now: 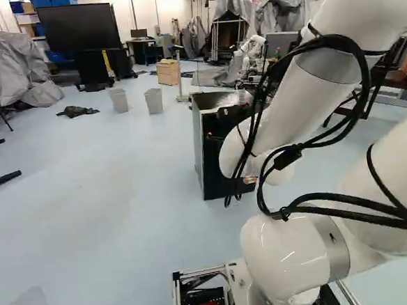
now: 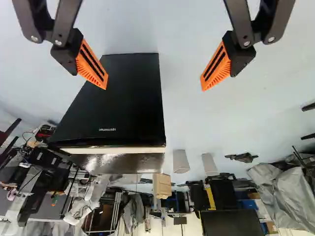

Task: Grab a drink from the fridge

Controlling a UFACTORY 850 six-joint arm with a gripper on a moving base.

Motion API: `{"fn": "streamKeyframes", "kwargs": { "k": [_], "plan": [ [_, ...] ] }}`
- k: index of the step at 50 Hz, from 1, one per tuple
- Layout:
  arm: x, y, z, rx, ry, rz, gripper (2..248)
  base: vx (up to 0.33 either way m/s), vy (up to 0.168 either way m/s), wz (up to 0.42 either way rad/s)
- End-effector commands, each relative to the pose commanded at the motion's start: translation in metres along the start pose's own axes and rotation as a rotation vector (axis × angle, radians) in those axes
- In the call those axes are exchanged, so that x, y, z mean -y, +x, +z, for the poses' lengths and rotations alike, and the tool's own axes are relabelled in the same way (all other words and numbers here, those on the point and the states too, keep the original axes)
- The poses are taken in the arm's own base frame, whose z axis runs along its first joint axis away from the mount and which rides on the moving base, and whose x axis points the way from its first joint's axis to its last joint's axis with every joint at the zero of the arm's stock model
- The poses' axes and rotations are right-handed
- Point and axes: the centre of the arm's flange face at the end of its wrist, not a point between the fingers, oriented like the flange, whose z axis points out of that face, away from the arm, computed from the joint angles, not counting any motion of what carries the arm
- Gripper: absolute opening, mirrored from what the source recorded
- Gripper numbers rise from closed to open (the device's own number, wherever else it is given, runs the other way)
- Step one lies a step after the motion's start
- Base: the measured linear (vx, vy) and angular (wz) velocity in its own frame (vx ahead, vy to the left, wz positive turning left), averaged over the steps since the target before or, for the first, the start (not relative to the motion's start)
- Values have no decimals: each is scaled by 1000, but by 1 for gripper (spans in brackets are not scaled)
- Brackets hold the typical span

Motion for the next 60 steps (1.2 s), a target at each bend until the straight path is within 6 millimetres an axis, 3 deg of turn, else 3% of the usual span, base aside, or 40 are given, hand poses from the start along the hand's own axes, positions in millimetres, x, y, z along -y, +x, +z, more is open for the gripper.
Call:
{"fn": "streamKeyframes", "kwargs": {
  "k": [60],
  "plan": [
    [0, 0, 0, 0, 0, 0, 247, 77, 91, -21]
  ]
}}
